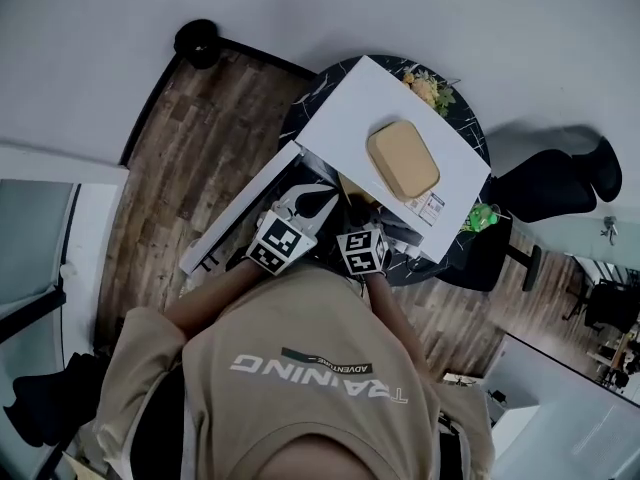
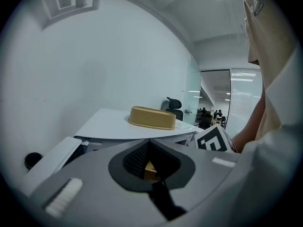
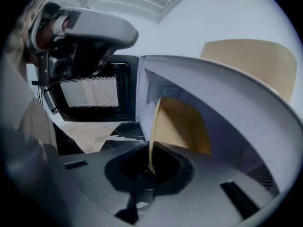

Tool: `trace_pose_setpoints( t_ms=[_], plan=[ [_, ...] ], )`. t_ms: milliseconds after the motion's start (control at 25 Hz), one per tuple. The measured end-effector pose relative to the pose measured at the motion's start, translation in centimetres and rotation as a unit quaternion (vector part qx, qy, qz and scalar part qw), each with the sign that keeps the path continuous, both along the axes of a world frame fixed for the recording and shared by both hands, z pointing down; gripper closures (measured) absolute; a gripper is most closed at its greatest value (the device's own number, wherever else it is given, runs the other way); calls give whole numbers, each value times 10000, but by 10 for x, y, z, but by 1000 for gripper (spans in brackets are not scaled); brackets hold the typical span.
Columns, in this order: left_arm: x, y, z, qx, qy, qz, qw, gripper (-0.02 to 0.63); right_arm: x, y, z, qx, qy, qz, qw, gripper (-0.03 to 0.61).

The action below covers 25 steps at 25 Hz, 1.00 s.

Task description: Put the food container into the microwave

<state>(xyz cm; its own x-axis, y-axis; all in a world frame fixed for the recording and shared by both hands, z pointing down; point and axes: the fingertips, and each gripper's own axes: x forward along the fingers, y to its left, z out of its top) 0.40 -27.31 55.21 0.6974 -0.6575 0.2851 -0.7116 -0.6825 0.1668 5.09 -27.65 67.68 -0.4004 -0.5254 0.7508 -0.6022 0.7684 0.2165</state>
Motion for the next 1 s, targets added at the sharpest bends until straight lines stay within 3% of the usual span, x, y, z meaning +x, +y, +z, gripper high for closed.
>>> trace_pose_setpoints(
  t_ms=[720,1000],
  plan=[
    [1,3,11,-94,-197,-291,9993,611,-2,-40,42,274,831,-695,9937,554],
    [3,5,21,-233,-248,-272,9990,611,3,-51,51,162,953,-615,9934,554]
  ],
)
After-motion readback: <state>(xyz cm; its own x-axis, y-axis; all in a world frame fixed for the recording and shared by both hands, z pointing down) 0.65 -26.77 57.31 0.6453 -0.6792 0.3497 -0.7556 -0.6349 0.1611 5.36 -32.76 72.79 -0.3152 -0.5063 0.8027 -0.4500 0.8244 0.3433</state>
